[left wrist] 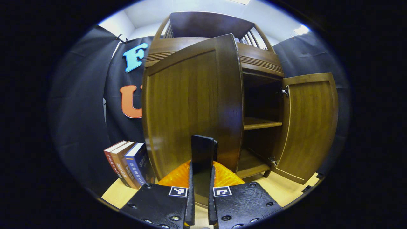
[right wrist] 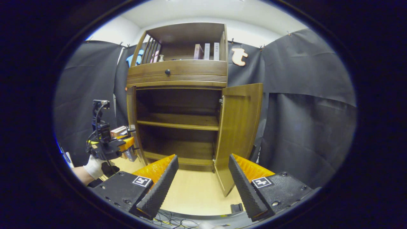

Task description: Open the right door of the double-door shoe cabinet with the right hand, and open the left door with the left hand.

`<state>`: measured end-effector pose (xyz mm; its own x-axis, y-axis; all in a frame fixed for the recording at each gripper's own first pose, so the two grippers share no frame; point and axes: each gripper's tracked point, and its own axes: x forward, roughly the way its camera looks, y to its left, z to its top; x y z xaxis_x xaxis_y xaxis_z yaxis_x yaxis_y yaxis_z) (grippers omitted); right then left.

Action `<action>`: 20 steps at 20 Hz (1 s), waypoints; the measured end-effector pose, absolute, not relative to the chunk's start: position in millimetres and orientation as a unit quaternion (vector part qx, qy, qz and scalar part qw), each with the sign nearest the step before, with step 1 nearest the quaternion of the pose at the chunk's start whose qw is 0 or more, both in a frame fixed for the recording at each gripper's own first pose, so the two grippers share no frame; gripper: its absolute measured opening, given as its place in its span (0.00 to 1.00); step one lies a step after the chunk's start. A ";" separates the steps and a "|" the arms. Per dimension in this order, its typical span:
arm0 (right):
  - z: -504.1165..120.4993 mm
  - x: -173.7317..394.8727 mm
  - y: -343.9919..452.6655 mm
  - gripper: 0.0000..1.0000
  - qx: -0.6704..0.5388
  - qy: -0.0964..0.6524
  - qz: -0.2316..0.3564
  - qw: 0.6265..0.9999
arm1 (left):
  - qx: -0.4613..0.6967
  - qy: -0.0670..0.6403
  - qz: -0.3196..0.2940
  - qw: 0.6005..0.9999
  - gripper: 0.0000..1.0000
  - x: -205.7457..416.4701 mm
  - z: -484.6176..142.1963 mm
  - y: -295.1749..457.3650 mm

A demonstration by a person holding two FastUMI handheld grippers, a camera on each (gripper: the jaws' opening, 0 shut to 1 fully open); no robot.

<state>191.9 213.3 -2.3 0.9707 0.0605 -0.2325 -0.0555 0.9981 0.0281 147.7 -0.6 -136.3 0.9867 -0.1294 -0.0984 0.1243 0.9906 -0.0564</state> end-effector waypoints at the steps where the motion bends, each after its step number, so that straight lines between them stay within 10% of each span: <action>1: -1.6 192.9 219.0 1.00 0.012 0.118 0.036 0.992 | -0.025 0.052 -0.059 0.997 0.15 141.0 -136.0 7.9; 20: -5.8 206.7 273.1 1.00 0.020 0.126 0.089 0.988 | -0.038 0.052 -0.057 0.996 0.03 103.0 -147.7 176.3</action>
<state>206.7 273.1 -5.8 0.9526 0.1806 -0.2446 -0.1706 0.9834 0.0616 103.0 176.3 -147.7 0.9880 -0.1179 -0.1002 0.1099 0.9906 -0.0814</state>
